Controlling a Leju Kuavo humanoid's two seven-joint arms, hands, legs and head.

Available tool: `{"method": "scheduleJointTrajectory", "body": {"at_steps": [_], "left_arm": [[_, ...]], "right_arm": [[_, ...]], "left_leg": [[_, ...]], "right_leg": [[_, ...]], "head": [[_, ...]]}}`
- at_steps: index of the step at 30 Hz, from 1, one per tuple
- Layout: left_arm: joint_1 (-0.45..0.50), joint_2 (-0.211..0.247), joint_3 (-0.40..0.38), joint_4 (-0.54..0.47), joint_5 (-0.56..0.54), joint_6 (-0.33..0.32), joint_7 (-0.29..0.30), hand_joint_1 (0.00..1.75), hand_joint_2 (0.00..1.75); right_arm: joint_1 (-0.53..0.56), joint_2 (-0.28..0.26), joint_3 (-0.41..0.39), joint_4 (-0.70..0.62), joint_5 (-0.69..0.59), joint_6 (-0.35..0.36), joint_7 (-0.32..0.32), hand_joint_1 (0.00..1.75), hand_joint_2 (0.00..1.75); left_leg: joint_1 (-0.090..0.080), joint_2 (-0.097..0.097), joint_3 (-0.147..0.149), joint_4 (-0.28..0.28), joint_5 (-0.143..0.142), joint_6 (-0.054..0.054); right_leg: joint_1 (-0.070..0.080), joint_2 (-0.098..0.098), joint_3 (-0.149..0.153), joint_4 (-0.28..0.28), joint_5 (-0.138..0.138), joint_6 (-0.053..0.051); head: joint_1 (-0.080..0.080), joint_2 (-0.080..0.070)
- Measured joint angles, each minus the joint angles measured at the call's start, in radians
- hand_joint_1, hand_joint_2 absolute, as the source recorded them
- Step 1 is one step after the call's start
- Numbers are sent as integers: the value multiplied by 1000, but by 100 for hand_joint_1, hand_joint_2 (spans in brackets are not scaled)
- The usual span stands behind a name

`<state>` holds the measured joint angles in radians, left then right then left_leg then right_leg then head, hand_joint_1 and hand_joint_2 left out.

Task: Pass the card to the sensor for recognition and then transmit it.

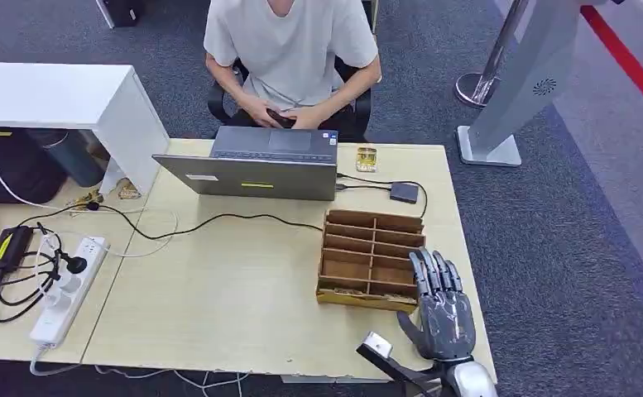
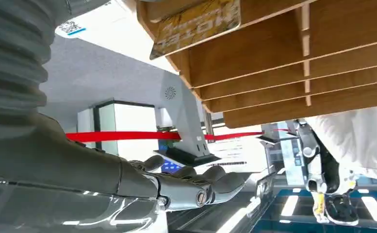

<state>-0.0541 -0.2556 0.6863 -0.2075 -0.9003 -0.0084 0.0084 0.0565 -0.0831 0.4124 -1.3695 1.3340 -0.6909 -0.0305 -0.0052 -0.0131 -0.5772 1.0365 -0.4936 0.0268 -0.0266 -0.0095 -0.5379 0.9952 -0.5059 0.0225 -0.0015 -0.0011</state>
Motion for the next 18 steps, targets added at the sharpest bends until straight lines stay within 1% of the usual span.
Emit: {"method": "scheduleJointTrajectory", "body": {"at_steps": [6, 18], "left_arm": [[-1, 0, 0, 0, -6, -1, 0, 0, 175], [-1, 0, 0, 0, -8, -2, 0, 0, 175]], "right_arm": [[0, 27, 0, 25, 11, 0, -25, 0, 175], [-3, 46, 0, 57, 13, 0, -29, 0, 175]], "left_leg": [[0, 0, 0, 0, 0, 0], [0, 0, 0, 0, 0, 0]], "right_leg": [[0, 0, 0, 0, 0, 0], [0, 0, 0, 0, 0, 0]], "head": [[0, 0], [0, 0]]}}
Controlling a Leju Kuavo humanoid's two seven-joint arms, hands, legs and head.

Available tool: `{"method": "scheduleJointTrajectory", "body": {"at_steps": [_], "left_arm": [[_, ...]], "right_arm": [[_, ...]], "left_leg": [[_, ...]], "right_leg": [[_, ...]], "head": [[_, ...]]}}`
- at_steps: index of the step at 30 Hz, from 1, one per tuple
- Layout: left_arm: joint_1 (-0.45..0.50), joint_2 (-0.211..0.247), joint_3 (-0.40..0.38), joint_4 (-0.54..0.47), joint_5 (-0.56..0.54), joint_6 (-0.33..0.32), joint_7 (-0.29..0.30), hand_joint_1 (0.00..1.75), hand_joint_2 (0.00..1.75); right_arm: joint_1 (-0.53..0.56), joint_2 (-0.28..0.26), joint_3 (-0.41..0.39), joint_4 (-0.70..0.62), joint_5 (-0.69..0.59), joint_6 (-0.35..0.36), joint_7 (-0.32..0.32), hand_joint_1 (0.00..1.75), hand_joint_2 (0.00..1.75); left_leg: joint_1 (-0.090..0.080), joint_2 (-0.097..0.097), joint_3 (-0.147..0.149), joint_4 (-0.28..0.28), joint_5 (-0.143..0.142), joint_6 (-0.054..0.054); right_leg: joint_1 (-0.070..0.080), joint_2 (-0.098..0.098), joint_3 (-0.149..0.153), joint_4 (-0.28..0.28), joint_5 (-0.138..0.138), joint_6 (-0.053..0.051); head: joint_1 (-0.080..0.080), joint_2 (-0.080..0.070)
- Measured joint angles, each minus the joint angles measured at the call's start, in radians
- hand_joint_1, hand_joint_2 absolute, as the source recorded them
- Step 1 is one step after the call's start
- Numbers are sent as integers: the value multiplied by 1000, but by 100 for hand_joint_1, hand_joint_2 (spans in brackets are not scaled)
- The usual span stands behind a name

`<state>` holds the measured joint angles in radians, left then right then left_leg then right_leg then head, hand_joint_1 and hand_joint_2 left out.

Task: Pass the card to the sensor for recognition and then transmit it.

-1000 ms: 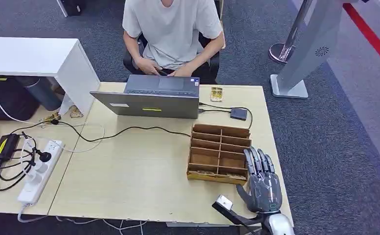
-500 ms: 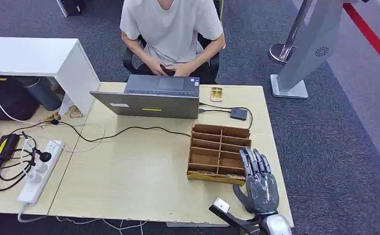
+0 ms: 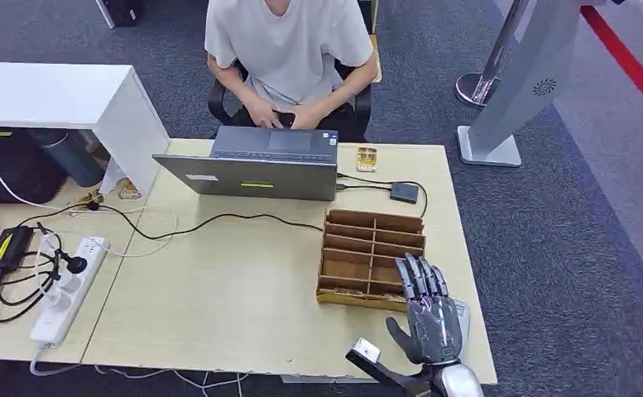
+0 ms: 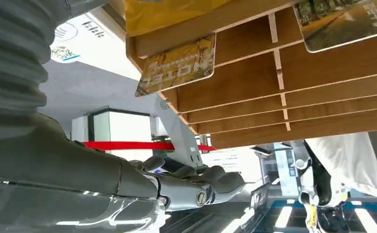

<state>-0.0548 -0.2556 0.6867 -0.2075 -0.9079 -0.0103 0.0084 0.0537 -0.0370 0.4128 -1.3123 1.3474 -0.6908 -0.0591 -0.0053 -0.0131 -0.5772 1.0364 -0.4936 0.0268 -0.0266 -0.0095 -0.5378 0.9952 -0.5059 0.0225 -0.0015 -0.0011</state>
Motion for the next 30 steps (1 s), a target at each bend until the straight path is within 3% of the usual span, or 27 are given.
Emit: {"method": "scheduleJointTrajectory", "body": {"at_steps": [8, 9, 30], "left_arm": [[0, 0, 0, 0, 0, 0, 0, 0, 175], [0, 0, 0, 0, 0, 0, 0, 0, 175], [0, 0, 19, 0, 2, 0, -6, 0, 175]], "right_arm": [[0, 3, 0, 3, 0, 0, -1, 0, 175], [-1, 3, 0, 4, 0, 0, -1, 175, 175], [14, 1, -19, 2, -144, -3, -65, 175, 175]], "left_leg": [[0, 0, 0, 0, 0, 0], [0, 0, 0, 0, 0, 0], [0, 0, 0, 0, 0, 0]], "right_leg": [[0, 0, 0, 0, 0, 0], [0, 0, 0, 0, 0, 0], [0, 0, 0, 0, 0, 0]], "head": [[0, 0], [0, 0], [0, 0]]}}
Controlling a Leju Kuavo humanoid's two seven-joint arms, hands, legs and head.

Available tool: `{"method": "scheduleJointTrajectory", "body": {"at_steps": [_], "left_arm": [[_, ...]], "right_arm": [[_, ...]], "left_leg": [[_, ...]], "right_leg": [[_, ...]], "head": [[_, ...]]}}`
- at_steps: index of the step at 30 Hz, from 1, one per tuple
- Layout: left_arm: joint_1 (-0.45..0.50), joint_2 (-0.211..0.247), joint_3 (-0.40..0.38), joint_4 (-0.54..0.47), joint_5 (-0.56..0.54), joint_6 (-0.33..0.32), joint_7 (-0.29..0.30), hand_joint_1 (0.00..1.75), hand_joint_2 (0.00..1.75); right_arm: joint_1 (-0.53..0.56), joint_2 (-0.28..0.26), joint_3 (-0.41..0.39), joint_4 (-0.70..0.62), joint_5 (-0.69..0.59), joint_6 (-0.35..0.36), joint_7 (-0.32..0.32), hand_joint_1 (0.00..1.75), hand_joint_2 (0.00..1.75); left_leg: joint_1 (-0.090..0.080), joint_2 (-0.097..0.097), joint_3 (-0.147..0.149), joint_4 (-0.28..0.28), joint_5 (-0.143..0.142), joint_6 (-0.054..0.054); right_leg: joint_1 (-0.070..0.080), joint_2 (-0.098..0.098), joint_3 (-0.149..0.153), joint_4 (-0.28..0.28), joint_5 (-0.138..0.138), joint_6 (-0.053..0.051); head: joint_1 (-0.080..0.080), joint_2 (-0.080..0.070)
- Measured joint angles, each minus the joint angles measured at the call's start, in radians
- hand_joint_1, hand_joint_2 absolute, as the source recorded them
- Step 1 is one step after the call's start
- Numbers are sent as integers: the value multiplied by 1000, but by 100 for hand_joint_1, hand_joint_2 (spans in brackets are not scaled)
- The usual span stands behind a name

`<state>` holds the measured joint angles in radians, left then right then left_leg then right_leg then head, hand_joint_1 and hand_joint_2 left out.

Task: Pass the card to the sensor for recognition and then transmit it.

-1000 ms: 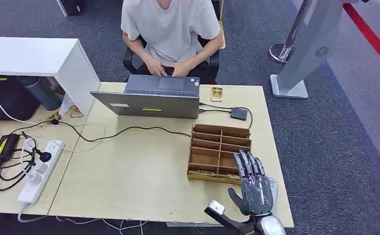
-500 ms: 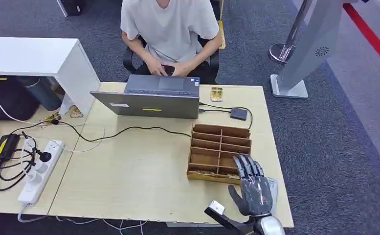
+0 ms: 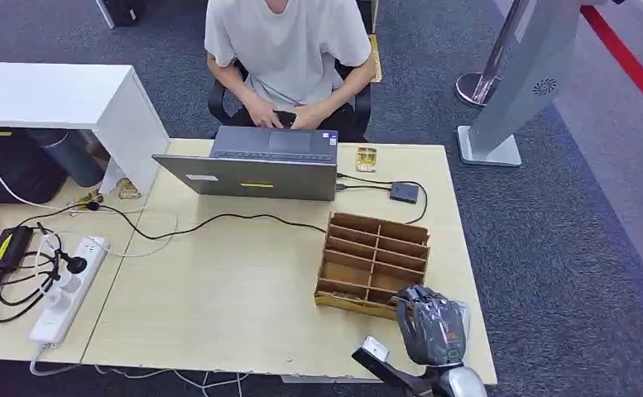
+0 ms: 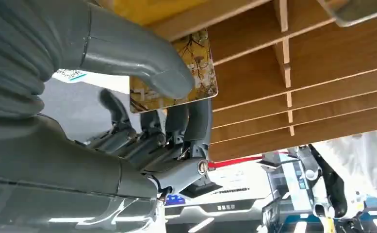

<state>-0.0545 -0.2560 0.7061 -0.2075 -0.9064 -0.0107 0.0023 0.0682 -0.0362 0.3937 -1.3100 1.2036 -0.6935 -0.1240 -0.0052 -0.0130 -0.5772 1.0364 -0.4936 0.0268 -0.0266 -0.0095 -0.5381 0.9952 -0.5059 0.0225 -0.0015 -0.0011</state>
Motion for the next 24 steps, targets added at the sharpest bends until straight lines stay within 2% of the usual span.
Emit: {"method": "scheduleJointTrajectory", "body": {"at_steps": [11, 14, 18, 24], "left_arm": [[1, -1, 16, 0, -3, 2, -12, 0, 175], [1, -1, 16, 0, -9, 30, -35, 0, 175], [1, -1, 22, 0, -12, 40, -28, 0, 175], [1, -1, 22, 0, -33, 29, -12, 0, 175]], "right_arm": [[26, -24, -3, -34, -32, 0, -4, 175, 175], [28, -30, -3, -37, -34, 0, -2, 175, 175], [21, -40, -1, -37, -96, 5, -5, 175, 175], [-81, -107, 7, -74, -353, 169, -76, 175, 175]], "left_leg": [[0, 0, 0, 0, 0, 0], [0, 0, 0, 0, 0, 0], [0, 0, 0, 0, 0, 0], [0, 1, 0, 0, 1, 0]], "right_leg": [[0, 0, 0, 0, 0, 0], [0, 0, 0, 0, 0, 0], [0, 0, 0, 0, 0, 0], [0, 1, 0, 0, 2, -1]], "head": [[0, 0], [0, 0], [0, 0], [0, 0]]}}
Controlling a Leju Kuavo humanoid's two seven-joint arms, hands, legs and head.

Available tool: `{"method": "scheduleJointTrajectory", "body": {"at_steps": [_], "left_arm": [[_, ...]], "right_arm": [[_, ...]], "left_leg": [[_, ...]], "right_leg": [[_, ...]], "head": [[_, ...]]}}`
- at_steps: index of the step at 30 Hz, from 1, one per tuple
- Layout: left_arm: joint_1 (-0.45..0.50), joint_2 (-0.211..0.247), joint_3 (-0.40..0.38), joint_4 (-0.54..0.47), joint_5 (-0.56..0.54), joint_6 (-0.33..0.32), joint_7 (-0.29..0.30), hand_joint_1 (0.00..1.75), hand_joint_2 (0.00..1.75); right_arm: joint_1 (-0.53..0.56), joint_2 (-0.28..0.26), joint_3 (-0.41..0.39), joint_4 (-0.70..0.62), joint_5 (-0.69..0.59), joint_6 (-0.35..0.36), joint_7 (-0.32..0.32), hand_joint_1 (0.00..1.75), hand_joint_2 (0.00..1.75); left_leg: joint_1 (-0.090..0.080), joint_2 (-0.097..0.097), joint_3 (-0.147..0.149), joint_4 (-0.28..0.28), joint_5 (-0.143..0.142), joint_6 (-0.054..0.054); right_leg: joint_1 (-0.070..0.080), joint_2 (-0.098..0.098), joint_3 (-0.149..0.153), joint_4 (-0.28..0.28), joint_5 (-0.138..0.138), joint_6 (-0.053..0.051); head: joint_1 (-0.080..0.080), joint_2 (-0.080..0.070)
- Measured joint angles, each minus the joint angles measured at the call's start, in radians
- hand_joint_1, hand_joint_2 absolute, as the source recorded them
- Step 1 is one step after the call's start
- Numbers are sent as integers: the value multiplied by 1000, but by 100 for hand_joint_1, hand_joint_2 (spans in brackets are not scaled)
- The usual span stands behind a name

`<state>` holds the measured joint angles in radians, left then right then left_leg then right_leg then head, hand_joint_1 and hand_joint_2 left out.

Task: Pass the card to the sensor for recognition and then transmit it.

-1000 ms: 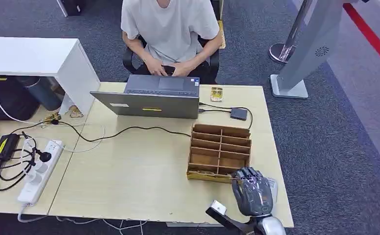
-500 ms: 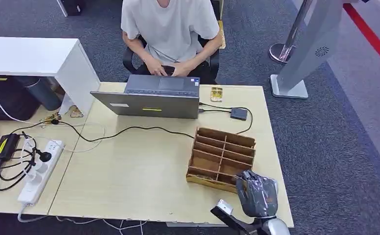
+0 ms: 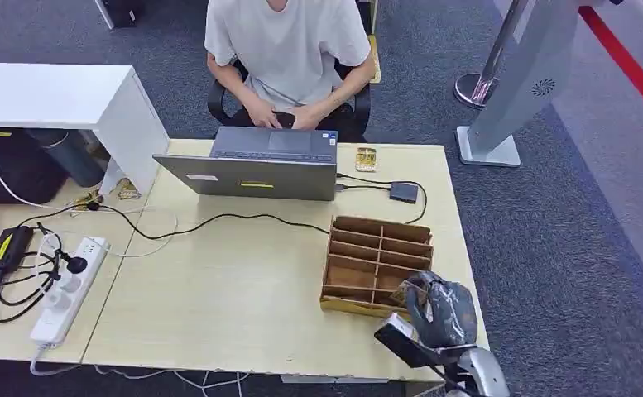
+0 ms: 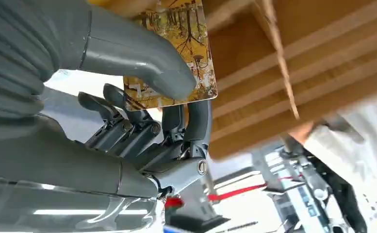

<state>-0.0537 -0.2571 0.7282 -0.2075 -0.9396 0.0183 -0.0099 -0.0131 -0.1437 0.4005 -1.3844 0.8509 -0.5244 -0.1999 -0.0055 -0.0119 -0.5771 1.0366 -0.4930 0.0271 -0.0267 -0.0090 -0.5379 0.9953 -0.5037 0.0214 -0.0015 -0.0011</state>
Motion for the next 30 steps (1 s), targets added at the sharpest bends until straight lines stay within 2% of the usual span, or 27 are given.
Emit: {"method": "scheduleJointTrajectory", "body": {"at_steps": [5, 9, 12, 15, 18, 21, 28, 30], "left_arm": [[0, 0, 0, 0, -6, -5, 0, 0, 175], [0, 0, 0, 0, -9, -10, 2, 0, 175], [-1, 0, 0, 0, -12, -15, 4, 0, 175], [-1, 0, 0, 0, -23, -18, 6, 0, 175], [-4, 0, 0, 0, -42, -24, 10, 0, 175], [-5, 0, 0, 0, -48, -27, 11, 0, 175], [-5, 0, 0, 0, -50, -27, 12, 0, 175], [-6, 0, 0, 0, -63, -29, 12, 0, 175]], "right_arm": [[-124, -66, -19, -48, -198, 176, -42, 175, 175], [-212, -105, -35, -64, -307, 285, -46, 175, 175], [-286, -131, -39, -63, -351, 339, -35, 175, 175], [-361, -143, -42, -51, -337, 326, -8, 175, 175], [-431, -143, -39, -14, -238, 250, 38, 175, 175], [-483, -143, -35, 20, -205, 225, 52, 175, 175], [-508, -143, -27, 60, -189, 215, 56, 175, 175], [-519, -143, -22, 75, -89, 155, 97, 175, 175]], "left_leg": [[0, 0, 0, 1, 1, 0], [0, 0, 0, 1, 1, 0], [0, 0, 0, 1, 1, 0], [0, 0, 0, 0, 1, 0], [0, 0, 0, 0, 1, 0], [0, 0, 0, 0, 1, 0], [0, -1, 0, 0, 1, 0], [0, -1, -1, 0, 1, 0]], "right_leg": [[0, 0, 0, 0, 1, 0], [0, 0, 0, 0, 1, 0], [0, 0, 0, 0, 1, 0], [0, 0, 0, 0, 1, 0], [0, 0, 0, 0, 1, 0], [0, 0, 0, 0, 1, 0], [0, 0, 0, 0, 1, 0], [0, 0, 0, 0, 1, 0]], "head": [[0, 0], [0, 0], [0, 0], [0, 0], [0, 0], [0, 0], [0, 0], [0, 0]]}}
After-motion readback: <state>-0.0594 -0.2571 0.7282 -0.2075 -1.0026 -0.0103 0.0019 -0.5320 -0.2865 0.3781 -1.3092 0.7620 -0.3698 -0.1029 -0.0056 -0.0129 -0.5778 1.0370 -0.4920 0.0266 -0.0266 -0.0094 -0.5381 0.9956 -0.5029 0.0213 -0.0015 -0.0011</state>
